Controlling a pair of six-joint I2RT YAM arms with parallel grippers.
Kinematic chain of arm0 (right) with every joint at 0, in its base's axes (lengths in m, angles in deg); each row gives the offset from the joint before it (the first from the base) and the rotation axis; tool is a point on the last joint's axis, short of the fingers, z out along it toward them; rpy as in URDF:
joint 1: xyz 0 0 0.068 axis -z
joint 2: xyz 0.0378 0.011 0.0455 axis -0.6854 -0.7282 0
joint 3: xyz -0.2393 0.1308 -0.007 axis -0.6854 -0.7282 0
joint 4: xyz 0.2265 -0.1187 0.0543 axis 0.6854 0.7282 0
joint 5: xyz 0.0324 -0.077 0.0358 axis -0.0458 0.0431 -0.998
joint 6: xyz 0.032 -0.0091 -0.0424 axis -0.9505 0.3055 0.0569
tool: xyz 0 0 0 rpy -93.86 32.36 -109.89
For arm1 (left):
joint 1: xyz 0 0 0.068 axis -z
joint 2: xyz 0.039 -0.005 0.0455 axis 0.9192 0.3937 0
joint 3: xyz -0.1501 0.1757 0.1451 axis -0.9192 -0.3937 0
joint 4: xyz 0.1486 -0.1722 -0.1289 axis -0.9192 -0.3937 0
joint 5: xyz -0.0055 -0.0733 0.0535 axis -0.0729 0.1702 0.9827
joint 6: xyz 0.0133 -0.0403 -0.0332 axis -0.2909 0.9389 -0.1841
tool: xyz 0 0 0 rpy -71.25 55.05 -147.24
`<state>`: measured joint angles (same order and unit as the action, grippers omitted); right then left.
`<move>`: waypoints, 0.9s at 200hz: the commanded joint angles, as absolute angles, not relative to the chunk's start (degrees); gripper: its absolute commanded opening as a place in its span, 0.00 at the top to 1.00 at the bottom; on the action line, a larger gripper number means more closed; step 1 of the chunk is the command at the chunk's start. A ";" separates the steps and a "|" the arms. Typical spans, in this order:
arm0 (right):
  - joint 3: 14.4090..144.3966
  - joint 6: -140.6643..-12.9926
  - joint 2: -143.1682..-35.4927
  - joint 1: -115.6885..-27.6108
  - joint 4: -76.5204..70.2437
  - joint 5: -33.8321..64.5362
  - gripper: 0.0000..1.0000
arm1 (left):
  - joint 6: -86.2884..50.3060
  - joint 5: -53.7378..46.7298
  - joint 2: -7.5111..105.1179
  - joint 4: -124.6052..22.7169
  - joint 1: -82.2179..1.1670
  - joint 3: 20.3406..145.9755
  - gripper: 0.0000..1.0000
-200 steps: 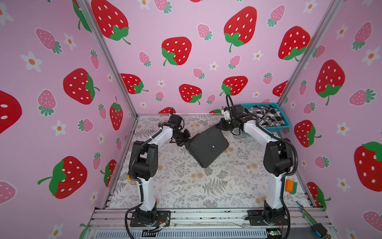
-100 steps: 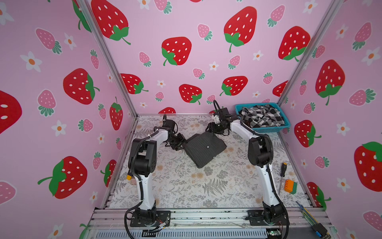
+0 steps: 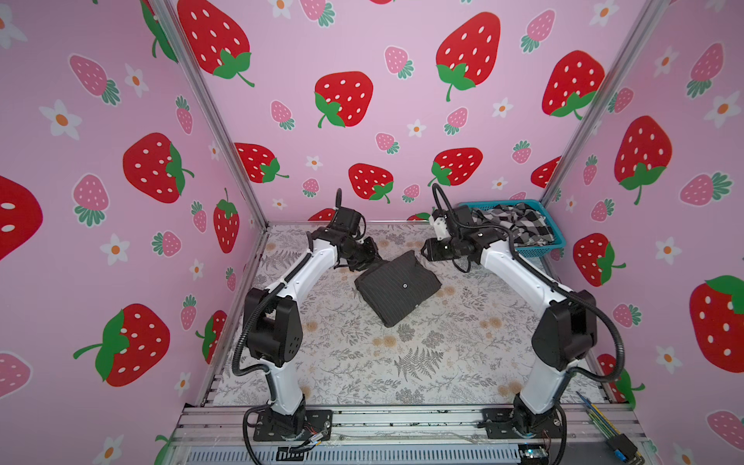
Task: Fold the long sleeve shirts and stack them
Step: 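Grasp the folded shirt's far corners with both grippers and rotate it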
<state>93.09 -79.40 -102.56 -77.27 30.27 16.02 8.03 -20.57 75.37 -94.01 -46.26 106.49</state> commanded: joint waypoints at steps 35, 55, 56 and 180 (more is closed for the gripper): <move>79.92 -80.29 -102.78 -81.73 23.53 12.05 0.70 | 6.90 -21.74 89.13 -95.32 -49.61 112.34 0.88; 81.69 -80.31 -106.95 -81.94 22.65 10.68 0.73 | 5.53 -20.84 92.03 -96.31 -51.20 113.95 0.90; 81.87 -80.31 -107.24 -81.94 22.62 10.62 0.73 | 5.55 -20.85 92.14 -96.35 -51.27 113.97 0.90; 104.97 -81.01 -130.77 -81.94 28.68 10.10 0.74 | 6.97 -18.92 76.53 -95.92 -49.02 101.65 0.56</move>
